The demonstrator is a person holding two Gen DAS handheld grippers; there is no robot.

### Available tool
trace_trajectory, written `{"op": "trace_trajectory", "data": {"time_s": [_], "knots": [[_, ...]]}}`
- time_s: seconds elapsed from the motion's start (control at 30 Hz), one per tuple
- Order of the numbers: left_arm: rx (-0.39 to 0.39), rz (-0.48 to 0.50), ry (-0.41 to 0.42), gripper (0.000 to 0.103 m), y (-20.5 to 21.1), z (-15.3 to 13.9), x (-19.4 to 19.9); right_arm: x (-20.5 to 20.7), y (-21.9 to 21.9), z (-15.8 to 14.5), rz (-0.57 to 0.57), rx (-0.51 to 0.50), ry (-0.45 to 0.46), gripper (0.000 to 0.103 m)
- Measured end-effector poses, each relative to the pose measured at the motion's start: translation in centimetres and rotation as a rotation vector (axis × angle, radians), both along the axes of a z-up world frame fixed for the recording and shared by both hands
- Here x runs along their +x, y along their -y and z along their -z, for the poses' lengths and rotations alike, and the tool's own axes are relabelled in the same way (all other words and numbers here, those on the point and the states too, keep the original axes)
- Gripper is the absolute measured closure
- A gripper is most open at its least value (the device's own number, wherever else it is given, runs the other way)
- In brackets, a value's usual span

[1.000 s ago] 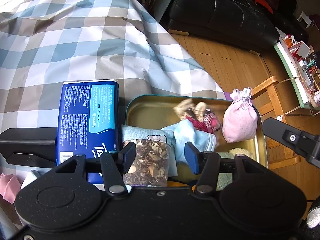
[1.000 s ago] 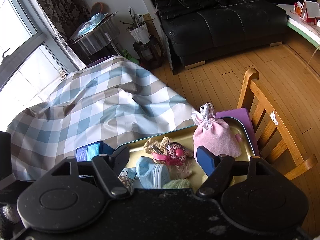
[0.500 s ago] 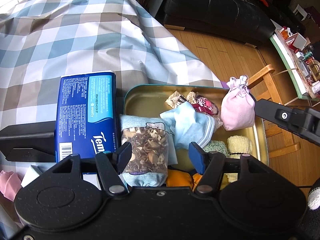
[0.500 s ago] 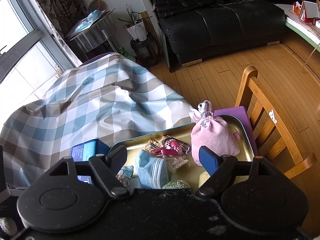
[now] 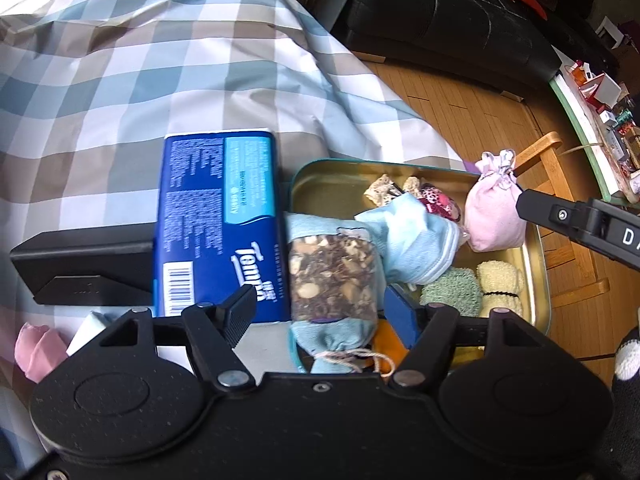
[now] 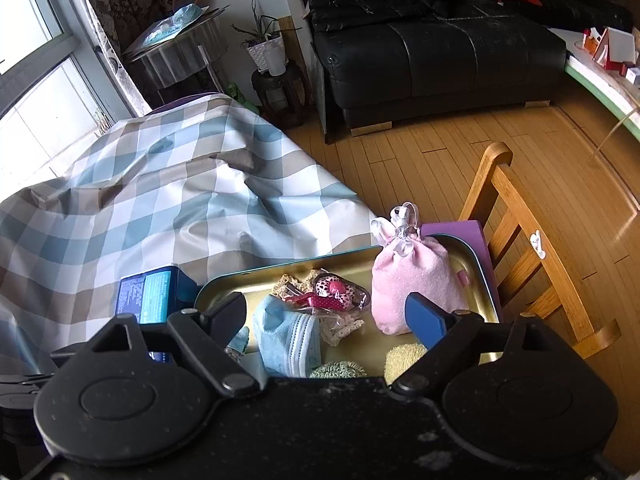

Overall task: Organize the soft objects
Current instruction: 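Move both grippers to the rolled pink cloth and white tissue pack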

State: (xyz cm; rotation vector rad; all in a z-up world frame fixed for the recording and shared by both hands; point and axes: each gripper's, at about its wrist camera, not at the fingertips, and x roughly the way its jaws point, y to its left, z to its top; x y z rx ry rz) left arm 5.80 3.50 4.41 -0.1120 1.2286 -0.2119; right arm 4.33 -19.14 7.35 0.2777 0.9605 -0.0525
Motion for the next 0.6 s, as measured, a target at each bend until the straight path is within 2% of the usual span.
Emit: {"op": "trace_trajectory", "data": {"time_s": [0.3,0.6], "knots": [[0.025,-0.066,-0.015,0.037,-4.7,0.7,-2.1,0.6,-2.4,0.6,-0.044,-0.067,-0.015,0.013],[0.029,-0.218,-0.063,0.037,-11.2,2.6,-4.4,0.8,-6.9,0.7,-0.140,-0.131,-0.005,0.012]]}}
